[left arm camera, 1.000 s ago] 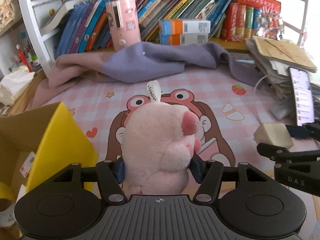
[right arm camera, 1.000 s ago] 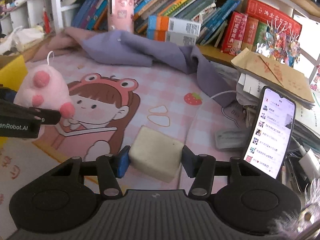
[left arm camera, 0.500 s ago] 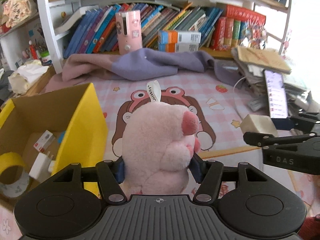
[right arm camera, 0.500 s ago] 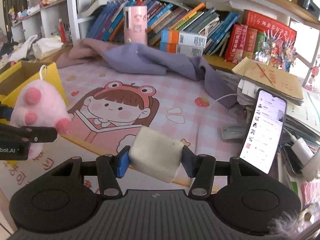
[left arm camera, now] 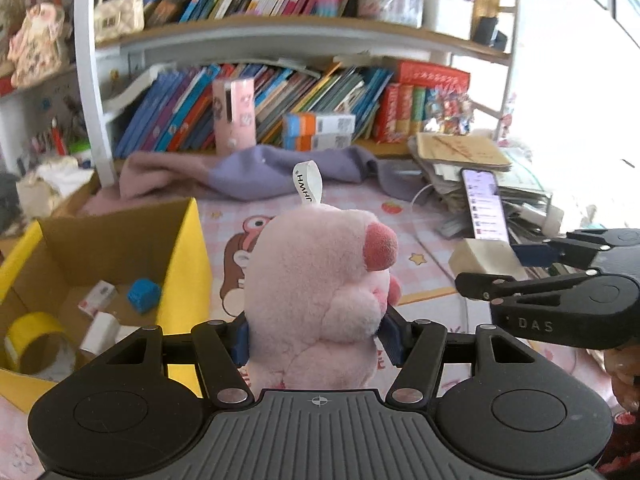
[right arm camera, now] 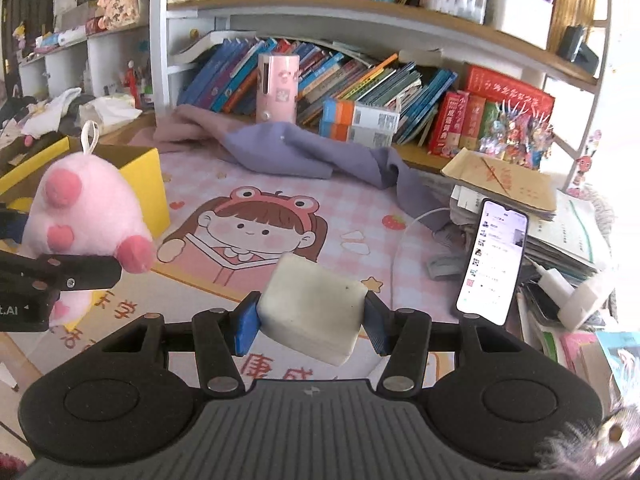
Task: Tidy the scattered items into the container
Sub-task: 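Lift the plush pig and cream block and carry them toward the yellow box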
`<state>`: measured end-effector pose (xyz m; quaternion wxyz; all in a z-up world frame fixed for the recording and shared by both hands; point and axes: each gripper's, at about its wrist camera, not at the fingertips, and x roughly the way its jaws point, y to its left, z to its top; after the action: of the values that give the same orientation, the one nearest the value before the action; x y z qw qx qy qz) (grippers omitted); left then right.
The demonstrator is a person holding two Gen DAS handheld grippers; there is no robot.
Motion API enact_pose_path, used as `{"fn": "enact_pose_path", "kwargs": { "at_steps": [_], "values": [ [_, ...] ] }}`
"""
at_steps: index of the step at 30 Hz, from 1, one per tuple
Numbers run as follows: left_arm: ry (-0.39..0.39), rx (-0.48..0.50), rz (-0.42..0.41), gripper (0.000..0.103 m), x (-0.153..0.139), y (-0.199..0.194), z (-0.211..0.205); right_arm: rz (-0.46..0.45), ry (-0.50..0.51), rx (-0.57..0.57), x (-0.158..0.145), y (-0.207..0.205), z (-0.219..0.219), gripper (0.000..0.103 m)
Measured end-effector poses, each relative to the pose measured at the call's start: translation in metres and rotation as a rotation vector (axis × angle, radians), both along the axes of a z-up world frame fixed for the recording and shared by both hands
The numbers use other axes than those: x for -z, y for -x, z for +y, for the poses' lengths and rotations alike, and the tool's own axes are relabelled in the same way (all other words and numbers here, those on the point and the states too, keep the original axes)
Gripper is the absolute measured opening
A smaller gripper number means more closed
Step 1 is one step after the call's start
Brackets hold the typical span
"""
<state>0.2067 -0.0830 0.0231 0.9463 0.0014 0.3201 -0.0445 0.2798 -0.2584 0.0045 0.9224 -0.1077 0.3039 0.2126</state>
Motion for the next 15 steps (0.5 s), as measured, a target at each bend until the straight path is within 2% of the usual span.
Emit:
{"fn": "enact_pose_path", "kwargs": {
  "at_steps": [8, 15],
  "values": [
    [-0.003, 0.021, -0.044, 0.060, -0.002, 0.060, 0.028, -0.041, -0.014, 0.042, -0.008, 0.055, 0.024, 0.051],
    [0.076, -0.004, -0.047, 0.060, -0.001, 0.125, 0.070, -0.022, -0.028, 0.112, -0.009, 0.112, 0.041, 0.050]
  ]
}}
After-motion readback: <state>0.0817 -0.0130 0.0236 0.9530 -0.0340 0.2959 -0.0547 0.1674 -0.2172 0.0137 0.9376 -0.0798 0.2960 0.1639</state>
